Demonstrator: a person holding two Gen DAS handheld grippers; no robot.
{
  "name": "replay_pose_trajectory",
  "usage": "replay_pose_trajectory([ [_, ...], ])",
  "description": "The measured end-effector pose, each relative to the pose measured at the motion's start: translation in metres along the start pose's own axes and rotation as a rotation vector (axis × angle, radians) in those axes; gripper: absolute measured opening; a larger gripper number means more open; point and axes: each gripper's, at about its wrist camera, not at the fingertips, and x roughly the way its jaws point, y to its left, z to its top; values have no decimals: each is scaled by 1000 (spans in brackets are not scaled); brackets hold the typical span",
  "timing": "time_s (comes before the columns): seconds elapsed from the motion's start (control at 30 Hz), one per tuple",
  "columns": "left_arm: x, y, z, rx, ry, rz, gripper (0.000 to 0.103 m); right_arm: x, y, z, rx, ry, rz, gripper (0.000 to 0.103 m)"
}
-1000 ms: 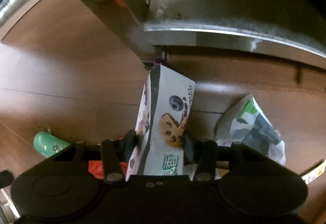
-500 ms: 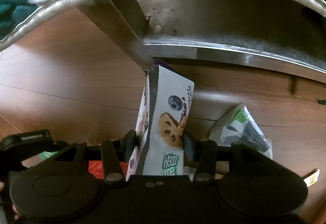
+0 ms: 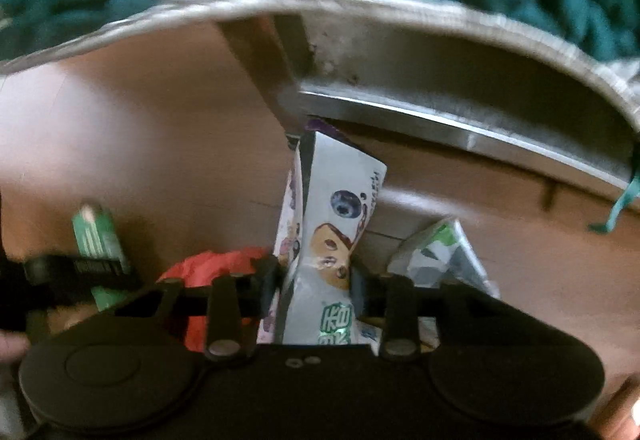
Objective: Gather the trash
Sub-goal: 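Close the left tool on the green tube while the right tool grasps the white snack wrapper, then lift the green tube with the left tool while the right tool carries the wrapper to the wastebasket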
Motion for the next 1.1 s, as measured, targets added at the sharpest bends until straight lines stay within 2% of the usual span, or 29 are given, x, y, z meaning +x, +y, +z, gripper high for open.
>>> replay_pose_trajectory([
  [0.2,-59,6,-5,42,-98,-73,49,-58,5,-12,-51,-44,11,29],
  [0.43,-163,11,-24,124,-223,-202,49,-169,14,-28,-136,-143,39,28],
  [0.63,-261,7,-46,200,-337,-307,49,-274,20,-43,-166,-267,59,28],
  [0.83,-372,6,-82,313,-496,-389,49,-365,25,-53,-207,-414,79,28],
  [1.1,-485,-24,-125,439,-675,-491,49,-477,6,-45,-213,-638,73,28],
])
